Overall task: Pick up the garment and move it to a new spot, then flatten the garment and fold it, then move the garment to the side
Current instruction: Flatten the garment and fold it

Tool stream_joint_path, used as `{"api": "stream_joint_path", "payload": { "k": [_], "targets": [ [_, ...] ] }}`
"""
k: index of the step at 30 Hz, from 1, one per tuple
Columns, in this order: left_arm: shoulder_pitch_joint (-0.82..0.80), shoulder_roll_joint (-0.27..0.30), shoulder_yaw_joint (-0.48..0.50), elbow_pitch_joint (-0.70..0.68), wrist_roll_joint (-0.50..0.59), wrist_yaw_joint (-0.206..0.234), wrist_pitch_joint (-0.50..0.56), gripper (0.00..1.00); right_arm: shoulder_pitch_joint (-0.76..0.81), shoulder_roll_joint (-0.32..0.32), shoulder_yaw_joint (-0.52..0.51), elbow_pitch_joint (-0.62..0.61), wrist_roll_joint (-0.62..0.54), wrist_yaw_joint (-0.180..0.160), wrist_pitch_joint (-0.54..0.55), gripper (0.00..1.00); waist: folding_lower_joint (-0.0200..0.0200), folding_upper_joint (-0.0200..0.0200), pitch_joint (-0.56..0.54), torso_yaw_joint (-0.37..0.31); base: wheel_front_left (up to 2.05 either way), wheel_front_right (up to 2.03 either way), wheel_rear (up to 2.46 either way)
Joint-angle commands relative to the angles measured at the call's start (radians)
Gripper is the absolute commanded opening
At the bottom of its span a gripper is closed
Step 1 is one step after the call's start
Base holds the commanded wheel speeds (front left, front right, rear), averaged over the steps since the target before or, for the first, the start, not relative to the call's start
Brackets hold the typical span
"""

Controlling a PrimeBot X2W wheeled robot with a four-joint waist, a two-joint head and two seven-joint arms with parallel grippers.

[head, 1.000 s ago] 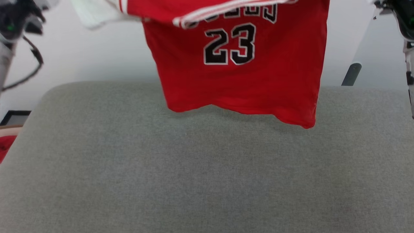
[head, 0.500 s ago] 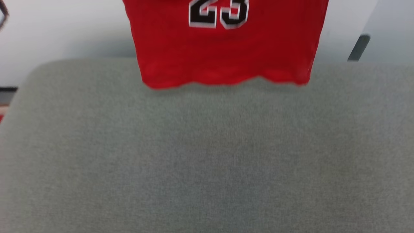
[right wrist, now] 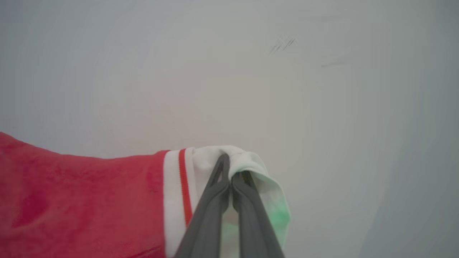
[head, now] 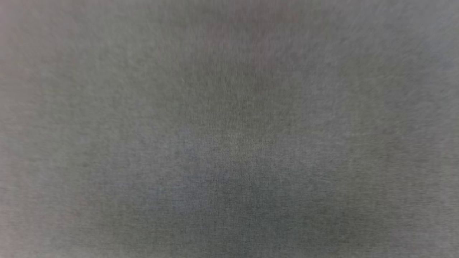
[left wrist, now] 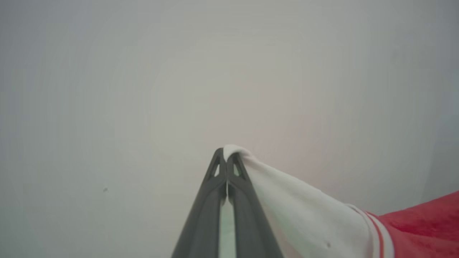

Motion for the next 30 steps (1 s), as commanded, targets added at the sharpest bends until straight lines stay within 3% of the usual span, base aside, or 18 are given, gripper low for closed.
{"api": "stream_joint_path", "payload": {
  "k": [1, 8, 15, 22, 30],
  "targets": [
    [0.0, -0.003, 0.004, -0.003, 0.0, -0.004, -0.007, 0.0, -0.007, 0.004, -0.011, -0.02, -0.021, -0.001, -0.003, 0.0, 0.0, 0.0, 0.227, 0.031, 0.0, 0.0, 0.0],
    [0.045, -0.016, 0.09, -0.058, 0.038, -0.004, -0.02, 0.0, 0.085, 0.039, -0.096, -0.109, -0.19, -0.001, -0.003, 0.0, 0.0, 0.0, 0.321, 0.082, 0.0, 0.0, 0.0],
    [0.176, -0.057, 0.191, -0.045, 0.093, -0.004, -0.021, 0.0, 0.173, 0.077, -0.123, -0.06, -0.194, -0.001, -0.003, 0.0, 0.0, 0.0, 0.32, 0.099, 0.0, 0.0, 0.0],
    [0.299, -0.095, 0.161, -0.037, 0.061, -0.004, 0.014, 0.0, 0.214, 0.072, -0.091, -0.01, -0.08, -0.001, -0.003, 0.0, 0.0, 0.0, 0.26, 0.113, 0.0, 0.0, 0.0],
    [0.46, -0.067, 0.074, -0.11, 0.013, -0.004, 0.146, 0.0, 0.346, 0.03, 0.046, -0.007, 0.239, -0.001, 0.073, 0.0, 0.0, 0.0, 0.108, 0.127, 0.0, 0.0, 0.0]
  ]
}}
